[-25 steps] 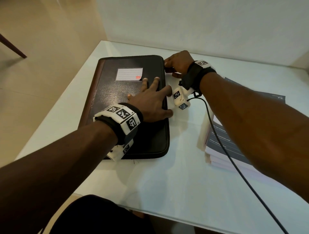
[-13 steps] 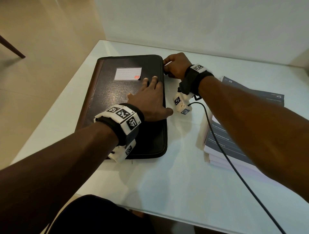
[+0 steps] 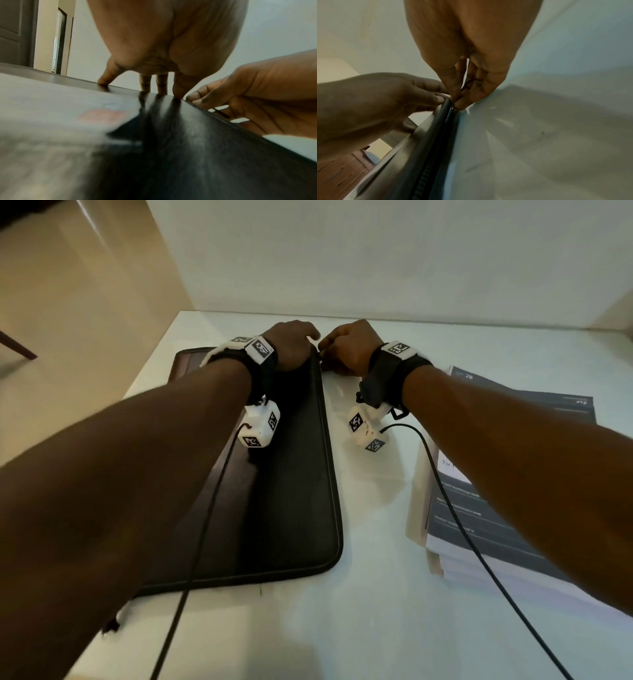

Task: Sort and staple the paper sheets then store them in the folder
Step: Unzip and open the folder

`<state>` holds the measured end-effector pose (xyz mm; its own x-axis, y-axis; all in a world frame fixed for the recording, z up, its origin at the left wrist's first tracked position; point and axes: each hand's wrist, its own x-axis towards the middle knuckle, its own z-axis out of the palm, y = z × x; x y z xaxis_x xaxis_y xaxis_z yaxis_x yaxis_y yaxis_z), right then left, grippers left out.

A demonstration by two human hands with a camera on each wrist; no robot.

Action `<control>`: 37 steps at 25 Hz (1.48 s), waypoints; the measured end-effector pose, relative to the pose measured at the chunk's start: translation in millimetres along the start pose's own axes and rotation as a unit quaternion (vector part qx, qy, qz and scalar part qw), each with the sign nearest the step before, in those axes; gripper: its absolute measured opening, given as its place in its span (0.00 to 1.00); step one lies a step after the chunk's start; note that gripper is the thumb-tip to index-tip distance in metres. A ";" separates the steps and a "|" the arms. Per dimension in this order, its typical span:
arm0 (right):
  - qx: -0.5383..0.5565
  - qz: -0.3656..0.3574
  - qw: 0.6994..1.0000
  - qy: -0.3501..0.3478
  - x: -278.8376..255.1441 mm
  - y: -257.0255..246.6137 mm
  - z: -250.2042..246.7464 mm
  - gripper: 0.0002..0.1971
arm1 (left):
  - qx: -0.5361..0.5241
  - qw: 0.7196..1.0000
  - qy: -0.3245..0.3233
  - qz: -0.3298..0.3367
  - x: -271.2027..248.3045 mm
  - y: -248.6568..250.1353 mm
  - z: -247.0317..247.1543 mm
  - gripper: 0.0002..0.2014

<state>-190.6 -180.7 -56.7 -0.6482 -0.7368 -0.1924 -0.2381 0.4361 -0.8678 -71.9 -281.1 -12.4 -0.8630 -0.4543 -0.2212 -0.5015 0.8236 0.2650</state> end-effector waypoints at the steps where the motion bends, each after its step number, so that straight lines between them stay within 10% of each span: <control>1: 0.010 0.000 1.000 -0.004 1.1 1.5 -0.4 0.09 | 0.014 1.000 -0.008 0.013 6.1 4.0 -2.5 0.22; 7: 0.057 0.012 0.998 0.012 -2.2 3.2 -1.2 0.09 | 0.151 0.987 -0.037 0.041 20.2 16.5 -5.5 0.18; 26: -0.047 -0.003 0.999 -0.022 -6.8 -1.1 1.3 0.05 | 0.057 0.991 -0.075 0.091 24.0 -14.5 -6.7 0.10; 37: 0.134 0.099 0.983 -0.074 -8.2 -3.5 -9.5 0.05 | 0.013 0.994 -0.061 0.094 19.9 -14.3 -7.4 0.10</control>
<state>-191.3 -171.3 -47.8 -0.5453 -0.7273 -0.4167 0.0938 0.4410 -0.8926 -82.4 -304.4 -13.6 -0.9264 -0.2486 -0.2827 -0.3294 0.8990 0.2887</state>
